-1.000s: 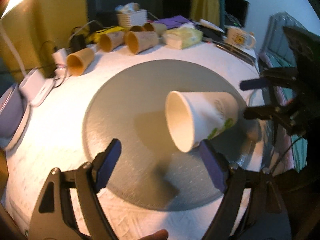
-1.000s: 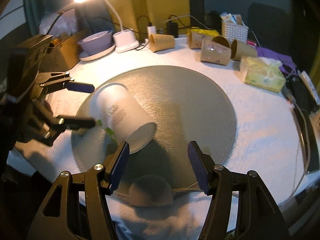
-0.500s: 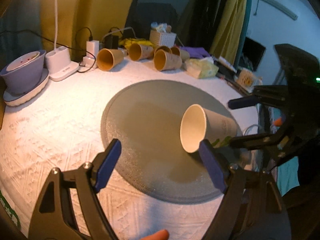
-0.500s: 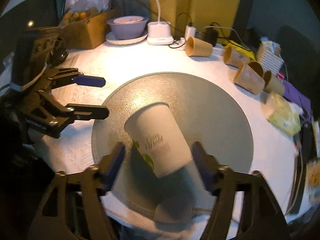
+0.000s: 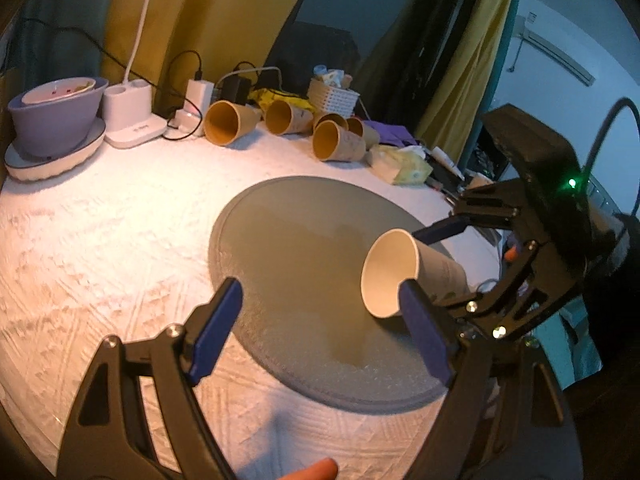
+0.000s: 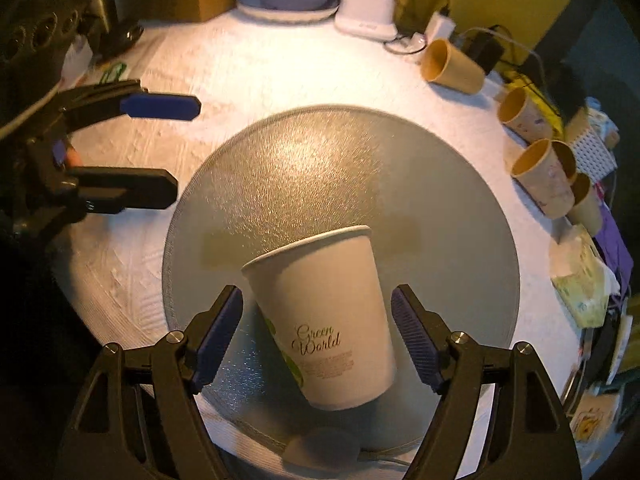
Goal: Flip cup upright
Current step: 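Grasp the white cup with the right gripper while the left gripper releases it, then rotate the cup rim-up with the right gripper and set it on the mat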
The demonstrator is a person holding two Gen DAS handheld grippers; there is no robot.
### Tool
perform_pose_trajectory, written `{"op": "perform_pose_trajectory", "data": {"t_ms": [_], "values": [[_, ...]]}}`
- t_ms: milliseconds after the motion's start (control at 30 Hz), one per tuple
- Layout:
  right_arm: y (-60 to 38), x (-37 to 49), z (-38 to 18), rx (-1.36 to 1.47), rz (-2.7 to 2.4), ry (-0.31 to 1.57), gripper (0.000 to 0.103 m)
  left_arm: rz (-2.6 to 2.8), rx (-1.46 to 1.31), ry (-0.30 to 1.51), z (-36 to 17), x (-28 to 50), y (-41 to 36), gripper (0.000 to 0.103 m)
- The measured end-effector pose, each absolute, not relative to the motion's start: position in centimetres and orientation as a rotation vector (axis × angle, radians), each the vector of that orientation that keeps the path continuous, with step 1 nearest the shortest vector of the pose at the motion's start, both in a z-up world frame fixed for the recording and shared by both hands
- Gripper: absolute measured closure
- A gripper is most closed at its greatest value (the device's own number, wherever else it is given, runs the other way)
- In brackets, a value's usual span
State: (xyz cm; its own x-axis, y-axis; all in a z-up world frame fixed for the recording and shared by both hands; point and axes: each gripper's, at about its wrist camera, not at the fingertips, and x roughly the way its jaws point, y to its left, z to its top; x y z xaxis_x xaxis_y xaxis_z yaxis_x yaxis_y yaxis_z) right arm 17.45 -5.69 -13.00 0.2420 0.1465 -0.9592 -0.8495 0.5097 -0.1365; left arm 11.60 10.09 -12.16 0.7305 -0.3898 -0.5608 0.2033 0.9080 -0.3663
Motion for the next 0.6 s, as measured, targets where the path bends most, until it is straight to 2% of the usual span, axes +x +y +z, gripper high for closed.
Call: {"op": "perform_pose_trajectory", "data": {"t_ms": [333,367,400,600], "values": [[-3.6,18.1,-15.4,-0.896,0.809,1.221,0.024,-0.302,-0.323,0.684,-12.6,11.7,10.9,0.021],[-3.6,18.2,-15.5,-0.892,0.813,1.221,0.025,-0.3,-0.329,0.685,-12.6,11.7,11.1,0.021],[-3.6,18.2,-15.5,-0.884,0.814,1.218,0.031,-0.297,-0.334,0.684,-12.6,11.7,11.2,0.021],[-4.1,19.6,-14.2,-0.782,0.778,1.163,0.031,-0.279,-0.354,0.685,-12.7,11.9,11.6,0.021]]}}
